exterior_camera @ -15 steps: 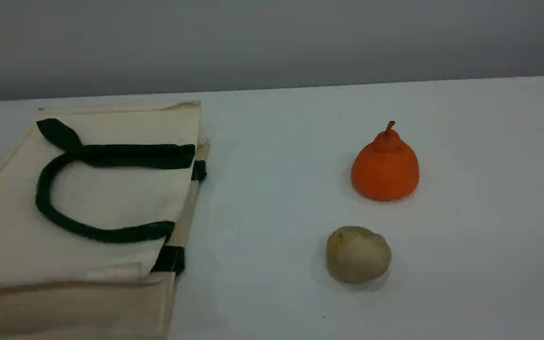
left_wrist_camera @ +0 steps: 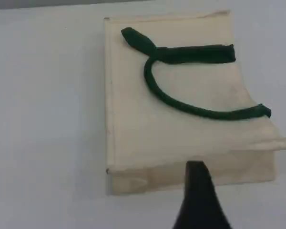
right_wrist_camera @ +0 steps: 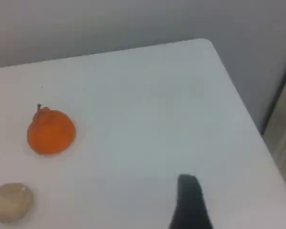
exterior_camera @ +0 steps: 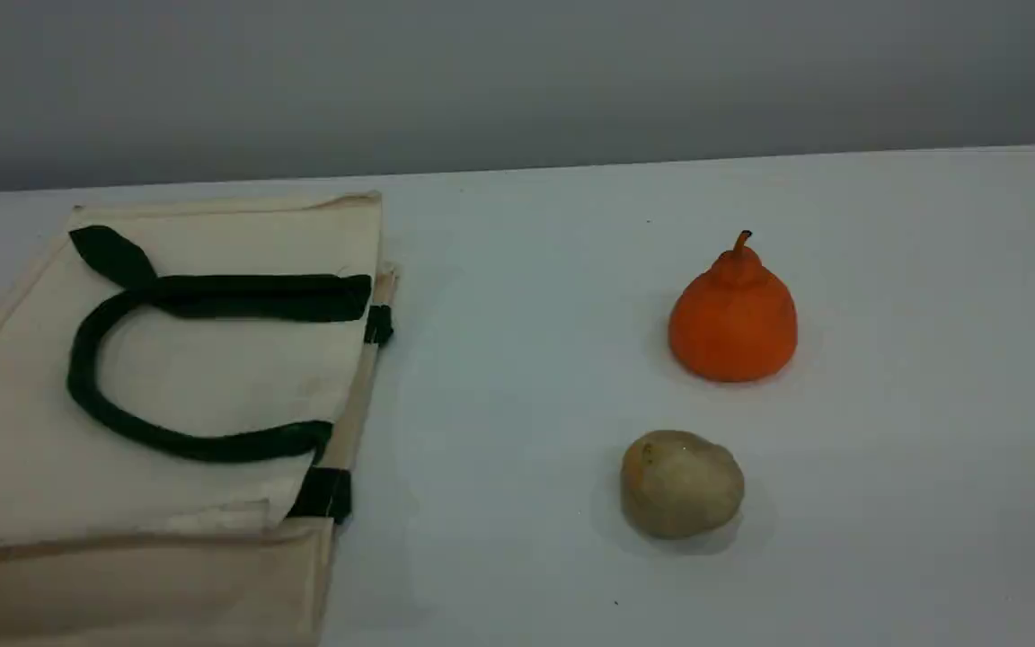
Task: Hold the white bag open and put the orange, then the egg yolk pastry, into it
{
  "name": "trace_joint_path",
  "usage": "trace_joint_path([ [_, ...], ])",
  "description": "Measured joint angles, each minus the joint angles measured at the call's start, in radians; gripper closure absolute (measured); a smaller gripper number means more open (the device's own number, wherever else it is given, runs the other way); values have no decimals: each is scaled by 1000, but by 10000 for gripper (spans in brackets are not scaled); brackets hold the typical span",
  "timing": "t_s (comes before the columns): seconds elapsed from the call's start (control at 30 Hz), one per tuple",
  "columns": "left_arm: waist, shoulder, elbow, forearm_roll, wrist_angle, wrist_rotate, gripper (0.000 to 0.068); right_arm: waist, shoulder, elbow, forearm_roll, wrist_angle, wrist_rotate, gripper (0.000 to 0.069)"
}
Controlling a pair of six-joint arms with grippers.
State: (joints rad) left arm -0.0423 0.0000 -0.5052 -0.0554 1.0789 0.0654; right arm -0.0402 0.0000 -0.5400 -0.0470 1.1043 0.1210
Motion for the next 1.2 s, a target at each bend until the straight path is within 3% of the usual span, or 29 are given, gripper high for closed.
trace_joint_path([
  [1.0, 0, 0, 0, 0, 0, 0, 258, 0, 0, 2, 8, -20, 0, 251],
  [1.2, -38, 0, 0, 0, 0, 0, 258, 0, 0, 4, 21, -68, 10, 251],
])
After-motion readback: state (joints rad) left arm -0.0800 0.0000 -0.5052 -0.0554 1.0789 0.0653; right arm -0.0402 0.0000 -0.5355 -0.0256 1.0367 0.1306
